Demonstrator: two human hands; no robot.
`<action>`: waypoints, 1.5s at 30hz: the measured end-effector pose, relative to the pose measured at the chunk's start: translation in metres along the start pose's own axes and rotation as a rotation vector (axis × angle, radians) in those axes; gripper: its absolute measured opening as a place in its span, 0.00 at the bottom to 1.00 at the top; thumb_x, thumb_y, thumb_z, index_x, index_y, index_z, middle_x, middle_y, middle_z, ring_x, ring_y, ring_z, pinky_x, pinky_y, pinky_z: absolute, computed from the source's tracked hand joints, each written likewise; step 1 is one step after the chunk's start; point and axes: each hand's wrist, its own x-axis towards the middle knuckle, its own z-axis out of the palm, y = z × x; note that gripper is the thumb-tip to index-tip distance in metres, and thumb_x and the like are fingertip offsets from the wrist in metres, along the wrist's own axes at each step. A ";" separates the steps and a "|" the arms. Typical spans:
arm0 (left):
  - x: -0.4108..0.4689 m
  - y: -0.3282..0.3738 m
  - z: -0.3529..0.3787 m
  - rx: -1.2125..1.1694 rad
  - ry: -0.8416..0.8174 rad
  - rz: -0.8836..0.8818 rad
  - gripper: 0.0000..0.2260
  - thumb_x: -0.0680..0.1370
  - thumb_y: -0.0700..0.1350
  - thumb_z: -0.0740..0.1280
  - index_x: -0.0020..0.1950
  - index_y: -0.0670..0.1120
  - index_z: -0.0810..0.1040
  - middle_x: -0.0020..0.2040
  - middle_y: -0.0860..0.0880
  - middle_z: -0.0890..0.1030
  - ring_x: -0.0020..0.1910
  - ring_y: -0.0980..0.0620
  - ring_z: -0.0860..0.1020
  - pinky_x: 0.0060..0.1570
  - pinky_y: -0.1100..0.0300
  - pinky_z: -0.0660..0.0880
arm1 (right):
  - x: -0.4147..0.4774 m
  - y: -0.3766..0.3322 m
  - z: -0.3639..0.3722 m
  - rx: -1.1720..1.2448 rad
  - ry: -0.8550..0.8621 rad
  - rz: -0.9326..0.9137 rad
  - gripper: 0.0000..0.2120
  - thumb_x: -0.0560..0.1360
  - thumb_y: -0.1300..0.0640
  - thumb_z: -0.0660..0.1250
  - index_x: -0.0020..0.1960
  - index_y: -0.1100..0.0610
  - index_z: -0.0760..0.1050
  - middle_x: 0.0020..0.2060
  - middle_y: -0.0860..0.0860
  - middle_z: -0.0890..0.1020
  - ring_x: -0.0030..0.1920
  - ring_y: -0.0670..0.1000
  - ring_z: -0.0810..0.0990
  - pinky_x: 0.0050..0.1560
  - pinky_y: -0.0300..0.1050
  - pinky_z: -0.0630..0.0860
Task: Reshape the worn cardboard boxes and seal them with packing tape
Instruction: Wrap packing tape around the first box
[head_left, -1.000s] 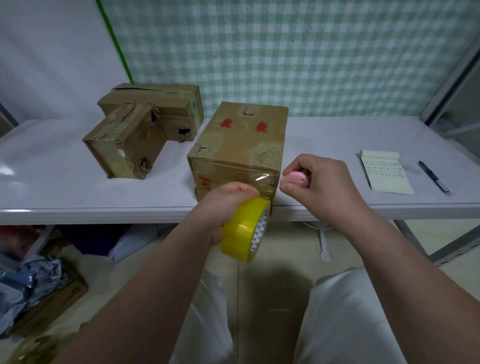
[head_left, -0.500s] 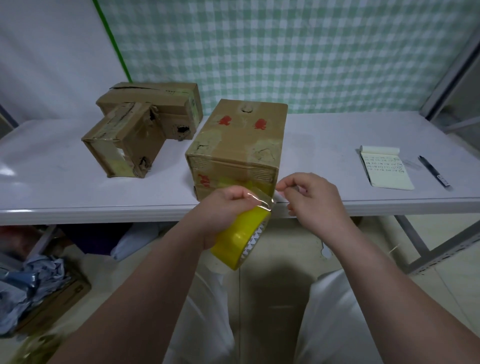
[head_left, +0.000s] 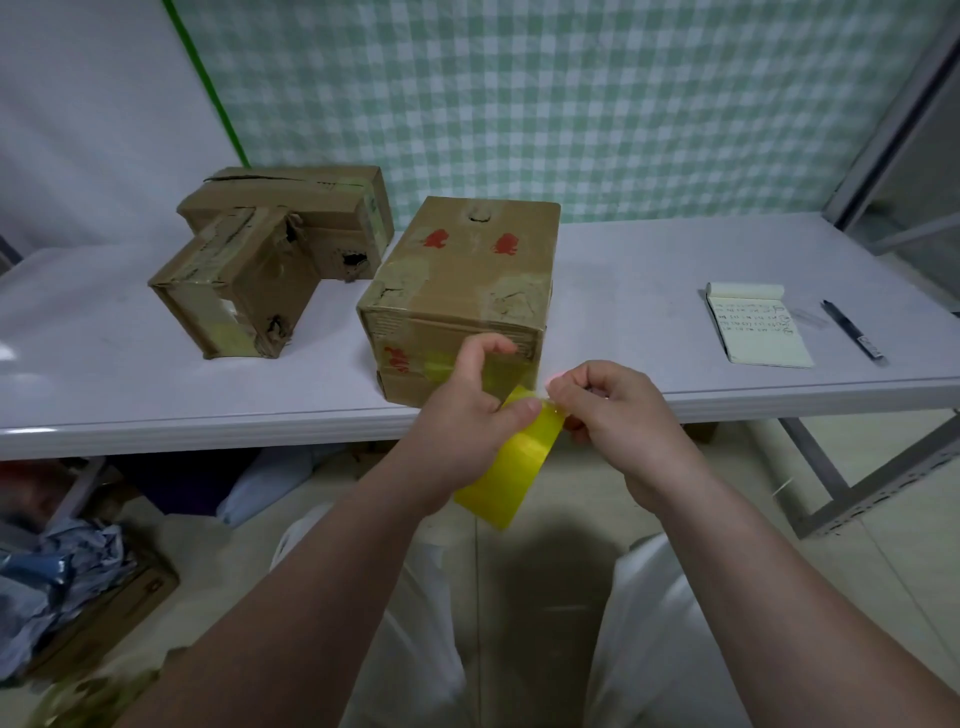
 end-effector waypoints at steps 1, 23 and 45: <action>-0.001 0.000 0.002 0.021 -0.006 0.026 0.15 0.77 0.46 0.67 0.54 0.64 0.67 0.35 0.35 0.74 0.32 0.47 0.70 0.36 0.53 0.69 | 0.000 0.000 -0.002 0.005 0.003 0.000 0.10 0.76 0.59 0.67 0.36 0.57 0.76 0.34 0.53 0.77 0.35 0.49 0.74 0.40 0.44 0.71; 0.026 0.014 0.053 0.094 -0.023 0.130 0.18 0.79 0.45 0.65 0.61 0.66 0.63 0.31 0.42 0.71 0.29 0.49 0.69 0.34 0.52 0.68 | 0.011 0.009 -0.053 0.046 0.122 -0.039 0.11 0.77 0.58 0.66 0.37 0.60 0.74 0.33 0.53 0.76 0.34 0.50 0.74 0.39 0.47 0.74; 0.065 0.024 0.088 0.084 -0.036 0.045 0.04 0.79 0.45 0.63 0.52 0.52 0.76 0.25 0.60 0.72 0.27 0.59 0.68 0.32 0.63 0.64 | 0.046 0.028 -0.084 -0.159 0.270 -0.139 0.10 0.74 0.53 0.69 0.36 0.56 0.77 0.40 0.49 0.78 0.44 0.51 0.78 0.48 0.50 0.76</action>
